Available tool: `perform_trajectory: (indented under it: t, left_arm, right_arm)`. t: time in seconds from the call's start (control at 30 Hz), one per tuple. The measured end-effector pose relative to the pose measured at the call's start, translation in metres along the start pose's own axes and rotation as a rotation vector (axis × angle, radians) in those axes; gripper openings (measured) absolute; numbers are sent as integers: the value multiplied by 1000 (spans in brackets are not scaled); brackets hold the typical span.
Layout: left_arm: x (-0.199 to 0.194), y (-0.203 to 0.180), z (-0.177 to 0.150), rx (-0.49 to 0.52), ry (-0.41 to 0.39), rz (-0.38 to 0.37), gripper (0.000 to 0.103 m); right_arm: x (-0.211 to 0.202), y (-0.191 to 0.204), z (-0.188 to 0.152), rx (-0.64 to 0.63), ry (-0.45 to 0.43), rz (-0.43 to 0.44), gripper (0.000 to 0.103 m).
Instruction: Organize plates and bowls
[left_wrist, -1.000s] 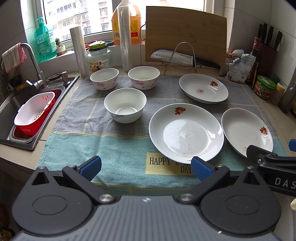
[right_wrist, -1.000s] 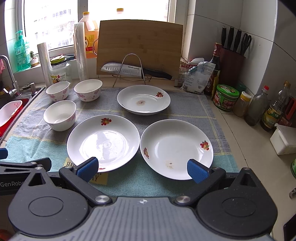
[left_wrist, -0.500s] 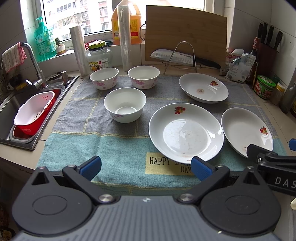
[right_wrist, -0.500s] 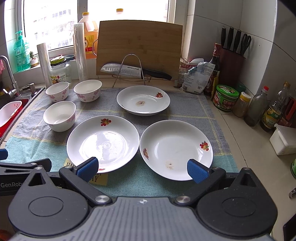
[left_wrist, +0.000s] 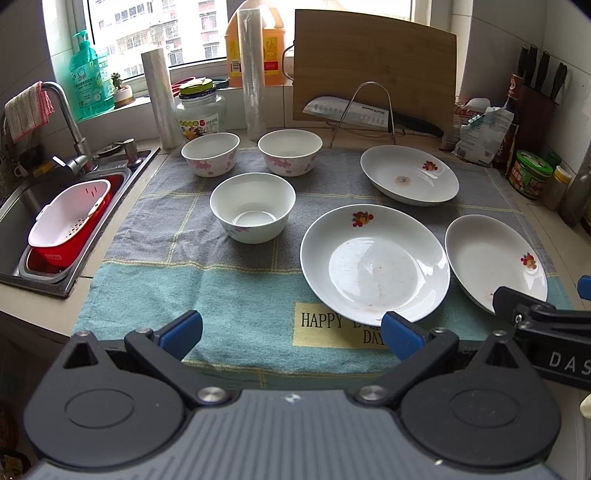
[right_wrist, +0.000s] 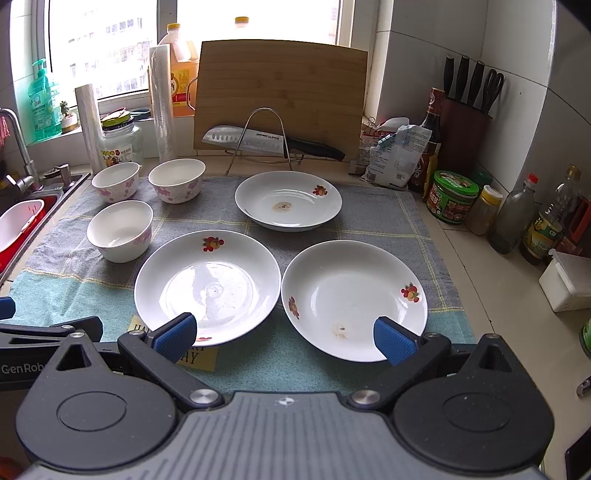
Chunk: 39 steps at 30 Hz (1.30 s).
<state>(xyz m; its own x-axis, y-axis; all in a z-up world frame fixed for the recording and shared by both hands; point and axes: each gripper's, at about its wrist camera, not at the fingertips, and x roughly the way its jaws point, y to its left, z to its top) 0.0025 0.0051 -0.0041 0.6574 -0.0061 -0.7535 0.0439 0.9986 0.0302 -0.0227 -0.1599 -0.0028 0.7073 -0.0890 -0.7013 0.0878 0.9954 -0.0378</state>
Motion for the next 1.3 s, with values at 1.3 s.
perform_trajectory:
  t: [1.3]
  left_arm:
    - [57, -4, 20, 123, 3, -207, 102]
  right_arm:
    - [62, -67, -52, 18, -15, -37, 103]
